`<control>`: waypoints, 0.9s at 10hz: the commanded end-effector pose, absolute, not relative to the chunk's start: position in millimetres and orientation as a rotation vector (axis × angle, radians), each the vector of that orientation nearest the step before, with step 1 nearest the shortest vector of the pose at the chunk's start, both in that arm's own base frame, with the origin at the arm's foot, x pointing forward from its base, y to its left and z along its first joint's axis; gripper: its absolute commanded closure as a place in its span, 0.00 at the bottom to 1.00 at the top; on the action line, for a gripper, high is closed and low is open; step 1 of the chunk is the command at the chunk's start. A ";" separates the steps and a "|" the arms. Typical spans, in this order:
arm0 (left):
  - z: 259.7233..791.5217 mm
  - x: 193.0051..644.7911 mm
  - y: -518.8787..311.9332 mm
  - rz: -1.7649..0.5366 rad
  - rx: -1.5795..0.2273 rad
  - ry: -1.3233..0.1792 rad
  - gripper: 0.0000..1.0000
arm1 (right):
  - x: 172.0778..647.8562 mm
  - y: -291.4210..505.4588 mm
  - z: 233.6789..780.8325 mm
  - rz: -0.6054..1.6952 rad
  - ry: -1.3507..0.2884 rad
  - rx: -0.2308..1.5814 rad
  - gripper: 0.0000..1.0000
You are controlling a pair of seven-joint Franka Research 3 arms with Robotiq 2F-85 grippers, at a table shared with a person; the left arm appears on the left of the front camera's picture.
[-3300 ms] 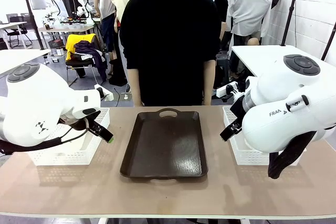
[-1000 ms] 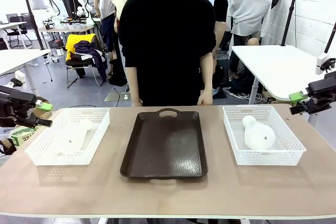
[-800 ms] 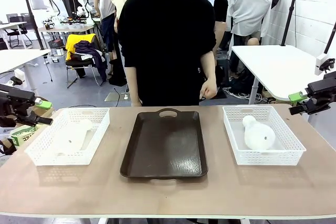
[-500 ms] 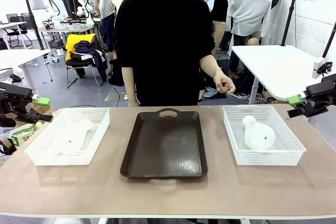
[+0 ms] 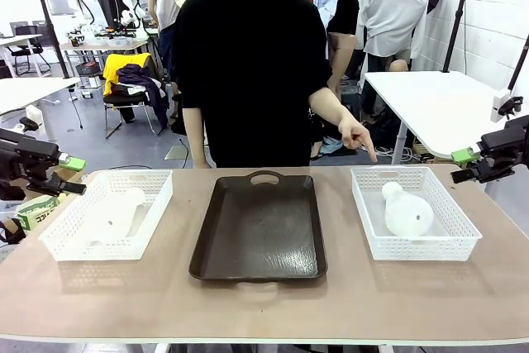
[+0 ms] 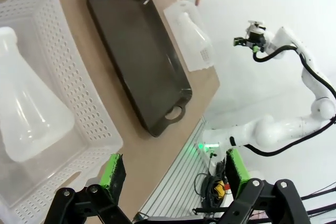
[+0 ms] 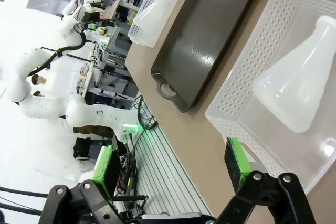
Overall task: Prepare the laboratory tools.
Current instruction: Pick up the Big flask that the person points to.
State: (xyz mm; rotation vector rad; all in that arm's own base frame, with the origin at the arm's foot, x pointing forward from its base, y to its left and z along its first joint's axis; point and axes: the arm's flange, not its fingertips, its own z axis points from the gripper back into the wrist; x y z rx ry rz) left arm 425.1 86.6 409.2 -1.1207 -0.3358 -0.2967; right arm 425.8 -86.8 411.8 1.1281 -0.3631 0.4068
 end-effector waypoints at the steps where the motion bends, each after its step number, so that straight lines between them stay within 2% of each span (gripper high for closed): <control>1: 410.9 424.6 92.4 -0.290 -1.163 -0.333 0.00 | 424.6 -85.8 412.1 0.398 -0.342 1.122 0.00; 9: 410.9 424.6 92.4 -0.290 -1.163 -0.333 0.00 | 424.6 -85.8 412.1 0.398 -0.342 1.122 0.00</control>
